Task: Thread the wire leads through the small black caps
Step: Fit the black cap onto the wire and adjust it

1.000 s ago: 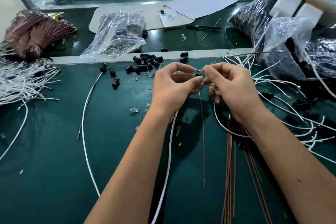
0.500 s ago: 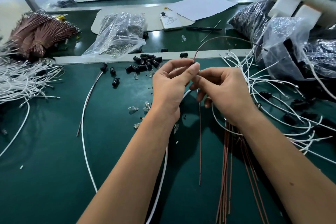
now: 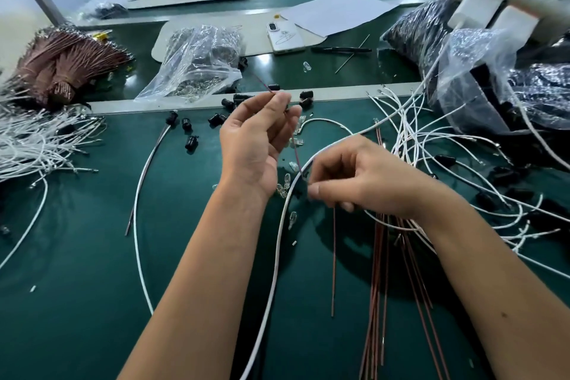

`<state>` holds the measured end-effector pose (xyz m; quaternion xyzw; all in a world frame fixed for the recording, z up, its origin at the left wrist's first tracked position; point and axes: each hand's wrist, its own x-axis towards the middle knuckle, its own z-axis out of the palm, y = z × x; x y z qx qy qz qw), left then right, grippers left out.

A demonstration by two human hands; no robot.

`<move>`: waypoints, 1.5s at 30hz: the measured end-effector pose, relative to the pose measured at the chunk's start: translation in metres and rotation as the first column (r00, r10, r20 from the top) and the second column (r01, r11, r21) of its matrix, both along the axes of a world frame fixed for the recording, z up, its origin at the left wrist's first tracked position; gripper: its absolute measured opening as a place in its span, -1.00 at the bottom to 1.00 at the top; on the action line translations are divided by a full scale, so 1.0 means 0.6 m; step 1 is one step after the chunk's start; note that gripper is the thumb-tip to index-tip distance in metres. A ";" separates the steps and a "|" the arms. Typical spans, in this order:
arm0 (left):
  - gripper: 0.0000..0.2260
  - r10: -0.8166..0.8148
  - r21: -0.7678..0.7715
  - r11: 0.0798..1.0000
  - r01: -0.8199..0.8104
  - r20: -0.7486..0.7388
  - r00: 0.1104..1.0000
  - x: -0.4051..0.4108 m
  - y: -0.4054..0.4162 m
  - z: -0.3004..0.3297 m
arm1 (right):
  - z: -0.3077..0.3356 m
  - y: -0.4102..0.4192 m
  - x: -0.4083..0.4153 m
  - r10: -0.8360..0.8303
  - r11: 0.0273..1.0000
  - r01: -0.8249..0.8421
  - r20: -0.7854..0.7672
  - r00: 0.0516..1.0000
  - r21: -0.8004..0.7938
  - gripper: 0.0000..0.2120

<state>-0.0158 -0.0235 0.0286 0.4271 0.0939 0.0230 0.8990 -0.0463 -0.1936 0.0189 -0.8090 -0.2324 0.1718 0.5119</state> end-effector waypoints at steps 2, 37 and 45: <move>-0.91 0.014 -0.016 1.000 -0.014 0.004 1.000 0.002 0.007 0.000 | 0.003 -0.002 -0.005 0.139 0.988 -0.145 -0.098 0.985 -0.060 -0.81; -0.84 -0.540 0.301 0.791 0.533 -0.068 0.839 -0.012 -0.015 -0.010 | 0.007 -0.024 0.021 -0.563 0.600 0.545 -0.174 0.808 0.586 -0.76; -0.95 -0.591 0.304 0.773 0.557 0.026 0.806 -0.015 -0.021 -0.014 | -0.002 -0.027 0.027 -0.580 0.559 0.576 -0.215 0.786 0.596 -0.84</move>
